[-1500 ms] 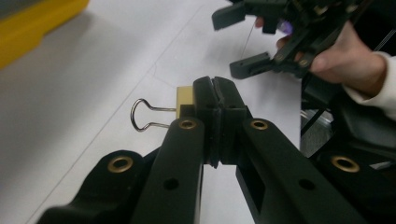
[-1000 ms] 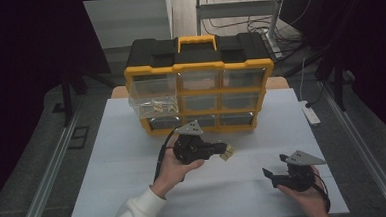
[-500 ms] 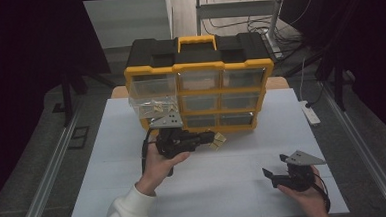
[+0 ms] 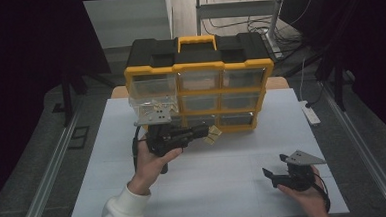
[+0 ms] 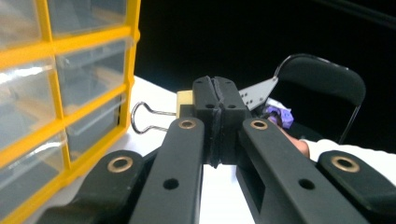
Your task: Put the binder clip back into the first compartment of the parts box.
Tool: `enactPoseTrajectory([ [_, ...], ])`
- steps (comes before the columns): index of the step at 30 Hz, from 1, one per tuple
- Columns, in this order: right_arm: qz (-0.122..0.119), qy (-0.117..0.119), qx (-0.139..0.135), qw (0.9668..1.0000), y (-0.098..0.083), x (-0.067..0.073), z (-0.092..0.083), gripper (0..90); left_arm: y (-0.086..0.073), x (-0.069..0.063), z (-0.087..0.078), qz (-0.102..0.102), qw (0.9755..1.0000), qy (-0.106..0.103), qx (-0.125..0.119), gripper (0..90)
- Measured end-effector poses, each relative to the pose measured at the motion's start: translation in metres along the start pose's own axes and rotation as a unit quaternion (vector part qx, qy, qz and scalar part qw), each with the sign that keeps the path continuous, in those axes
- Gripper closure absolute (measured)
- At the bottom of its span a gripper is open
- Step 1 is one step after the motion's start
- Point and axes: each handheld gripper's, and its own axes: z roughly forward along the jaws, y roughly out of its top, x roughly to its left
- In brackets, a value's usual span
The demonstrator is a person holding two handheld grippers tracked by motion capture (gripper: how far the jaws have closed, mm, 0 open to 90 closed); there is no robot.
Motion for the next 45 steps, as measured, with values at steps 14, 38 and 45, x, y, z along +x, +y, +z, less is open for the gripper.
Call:
enactPoseTrajectory([
  [14,0.012,0.001,0.002,0.9999,0.0,-0.006,0.005,17.5,0.038,0.0,-0.031,0.013,0.999,0.016,-0.041,88.9],
  [38,0.006,-0.003,0.004,1.0,-0.002,-0.001,-0.001,17.5,0.08,0.039,-0.094,-0.013,0.9863,0.147,-0.073,88.9],
  [45,0.005,-0.001,0.003,1.0,-0.001,0.0,0.0,17.5,0.077,0.05,-0.098,-0.013,0.9757,0.211,-0.057,88.5],
])
